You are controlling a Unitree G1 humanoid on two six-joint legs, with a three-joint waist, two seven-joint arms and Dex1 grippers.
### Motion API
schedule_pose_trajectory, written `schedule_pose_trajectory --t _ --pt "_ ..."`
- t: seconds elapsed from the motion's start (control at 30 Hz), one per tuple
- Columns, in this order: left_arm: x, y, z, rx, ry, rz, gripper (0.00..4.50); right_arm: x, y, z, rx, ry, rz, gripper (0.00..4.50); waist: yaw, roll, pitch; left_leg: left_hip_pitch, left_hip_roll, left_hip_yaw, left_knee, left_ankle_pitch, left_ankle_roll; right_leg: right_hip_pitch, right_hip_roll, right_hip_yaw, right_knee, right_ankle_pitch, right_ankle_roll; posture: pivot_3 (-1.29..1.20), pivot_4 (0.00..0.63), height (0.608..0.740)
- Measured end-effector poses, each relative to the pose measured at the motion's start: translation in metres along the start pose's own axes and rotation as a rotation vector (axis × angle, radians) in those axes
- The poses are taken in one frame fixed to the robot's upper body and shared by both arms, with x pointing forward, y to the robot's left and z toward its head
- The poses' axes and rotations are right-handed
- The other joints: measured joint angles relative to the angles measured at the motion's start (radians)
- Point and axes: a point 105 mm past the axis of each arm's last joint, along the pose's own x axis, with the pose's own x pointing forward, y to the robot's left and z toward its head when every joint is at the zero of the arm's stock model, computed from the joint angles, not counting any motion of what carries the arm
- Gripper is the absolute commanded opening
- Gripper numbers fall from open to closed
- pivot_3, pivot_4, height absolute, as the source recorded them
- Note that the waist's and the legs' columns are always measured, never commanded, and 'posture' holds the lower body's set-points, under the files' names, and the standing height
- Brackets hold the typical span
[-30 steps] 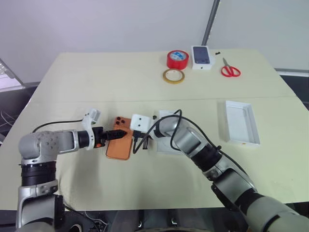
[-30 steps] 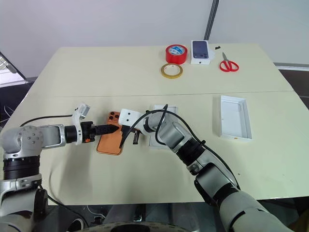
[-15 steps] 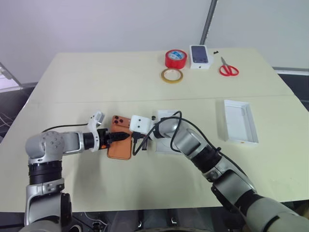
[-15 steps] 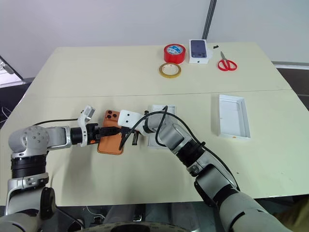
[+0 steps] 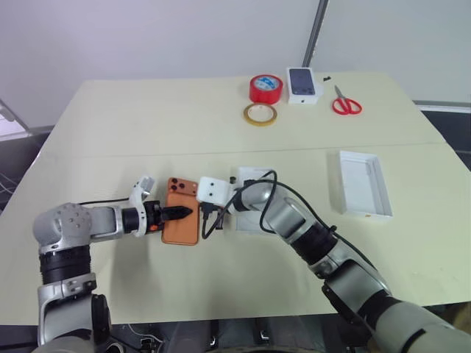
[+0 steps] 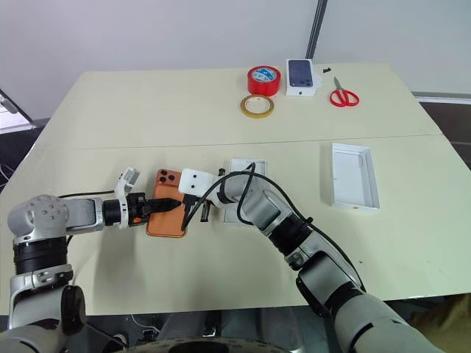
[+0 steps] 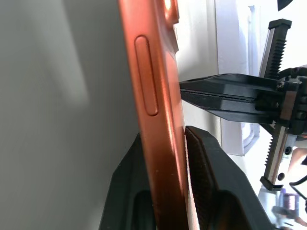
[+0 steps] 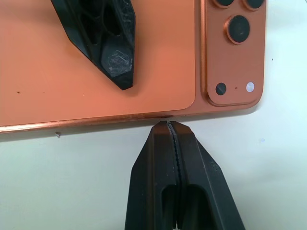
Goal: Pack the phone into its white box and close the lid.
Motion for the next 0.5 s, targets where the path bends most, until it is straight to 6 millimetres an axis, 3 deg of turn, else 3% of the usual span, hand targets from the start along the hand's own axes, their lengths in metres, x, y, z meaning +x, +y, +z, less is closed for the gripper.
schedule_pose_trajectory --t 0.17,0.33,0.43,0.5 --pt "-0.002 0.005 0.001 -0.046 -0.019 -0.009 0.04 0.001 -0.002 0.000 -0.012 -0.034 -0.033 0.00 -0.006 0.000 0.001 0.000 0.000 0.000 0.000 0.000 -0.001 0.000 0.000 0.000 0.000 0.000 0.000 0.00 0.150 0.740" --pt "-0.005 0.006 0.003 -0.066 -0.044 -0.019 0.04 -0.011 -0.021 0.013 0.077 -0.176 -0.120 0.00 -0.006 -0.001 0.002 -0.001 0.000 0.000 -0.001 0.000 -0.001 -0.001 0.000 0.000 0.000 0.000 0.000 0.00 0.150 0.740" --pt "-0.006 0.007 0.012 -0.069 -0.127 -0.035 0.00 -0.033 -0.032 0.027 0.212 -0.320 -0.099 0.88 -0.005 -0.004 0.005 -0.002 0.000 0.000 -0.001 0.000 -0.001 -0.002 0.000 0.000 0.000 0.000 0.000 0.00 0.150 0.740" --pt "-0.006 0.006 0.016 -0.047 -0.162 -0.038 0.00 -0.052 -0.037 0.033 0.237 -0.391 -0.093 1.91 -0.002 -0.004 0.006 -0.004 0.000 0.000 -0.001 0.000 -0.001 -0.003 0.000 0.000 -0.001 0.000 0.000 0.00 0.150 0.740"
